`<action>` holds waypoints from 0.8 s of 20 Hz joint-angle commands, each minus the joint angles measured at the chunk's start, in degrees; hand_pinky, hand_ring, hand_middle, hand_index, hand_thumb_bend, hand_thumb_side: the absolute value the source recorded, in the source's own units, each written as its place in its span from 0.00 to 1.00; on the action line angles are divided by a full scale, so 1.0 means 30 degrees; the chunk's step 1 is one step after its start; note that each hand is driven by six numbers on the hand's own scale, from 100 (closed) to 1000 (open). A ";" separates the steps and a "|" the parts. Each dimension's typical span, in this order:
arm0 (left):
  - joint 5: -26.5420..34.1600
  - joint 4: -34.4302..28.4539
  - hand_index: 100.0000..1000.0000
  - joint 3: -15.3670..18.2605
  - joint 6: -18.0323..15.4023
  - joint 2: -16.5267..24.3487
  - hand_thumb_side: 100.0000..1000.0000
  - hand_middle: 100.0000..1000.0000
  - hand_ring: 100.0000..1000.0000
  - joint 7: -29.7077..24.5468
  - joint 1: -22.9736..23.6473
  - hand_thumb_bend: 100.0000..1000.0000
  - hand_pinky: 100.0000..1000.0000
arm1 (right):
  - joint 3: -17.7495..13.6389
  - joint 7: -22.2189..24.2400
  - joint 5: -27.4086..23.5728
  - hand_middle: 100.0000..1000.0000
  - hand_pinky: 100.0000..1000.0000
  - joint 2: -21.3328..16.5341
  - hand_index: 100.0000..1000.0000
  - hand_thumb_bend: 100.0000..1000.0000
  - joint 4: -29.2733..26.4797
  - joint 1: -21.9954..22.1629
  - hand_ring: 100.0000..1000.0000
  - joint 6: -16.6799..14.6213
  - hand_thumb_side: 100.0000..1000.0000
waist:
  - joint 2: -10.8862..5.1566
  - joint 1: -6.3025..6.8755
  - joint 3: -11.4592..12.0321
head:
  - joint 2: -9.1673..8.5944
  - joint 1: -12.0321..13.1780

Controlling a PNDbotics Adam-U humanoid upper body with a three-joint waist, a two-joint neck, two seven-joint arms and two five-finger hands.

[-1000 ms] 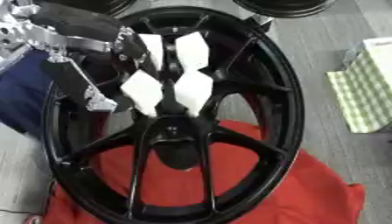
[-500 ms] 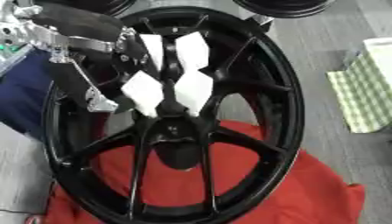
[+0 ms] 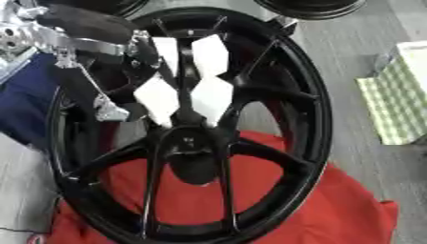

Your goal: Pull the pin out of the wheel hub.

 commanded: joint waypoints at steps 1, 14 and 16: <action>0.0366 -0.0044 0.46 0.0538 -0.1145 0.0279 0.25 0.23 0.00 -0.1573 -0.0429 0.00 0.00 | -0.0192 -0.0006 0.0011 0.46 0.37 -0.0269 0.69 0.36 -0.0155 -0.0170 0.53 0.0053 0.64 | -0.0341 -0.0064 0.0020 | -0.0221 0.0050; 0.0587 -0.0124 0.36 0.0804 -0.0095 0.0232 0.10 0.15 0.00 -0.0745 -0.0455 0.00 0.00 | -0.0234 -0.0006 0.0020 0.46 0.37 -0.0260 0.69 0.37 -0.0161 -0.0165 0.53 0.0063 0.64 | -0.0366 -0.0090 0.0036 | -0.0230 0.0041; 0.0630 -0.0206 0.35 0.0900 -0.0052 0.0239 0.11 0.13 0.00 -0.0599 -0.0483 0.00 0.00 | -0.0238 -0.0006 0.0028 0.46 0.37 -0.0268 0.69 0.37 -0.0160 -0.0163 0.53 0.0069 0.64 | -0.0374 -0.0094 0.0051 | -0.0208 0.0035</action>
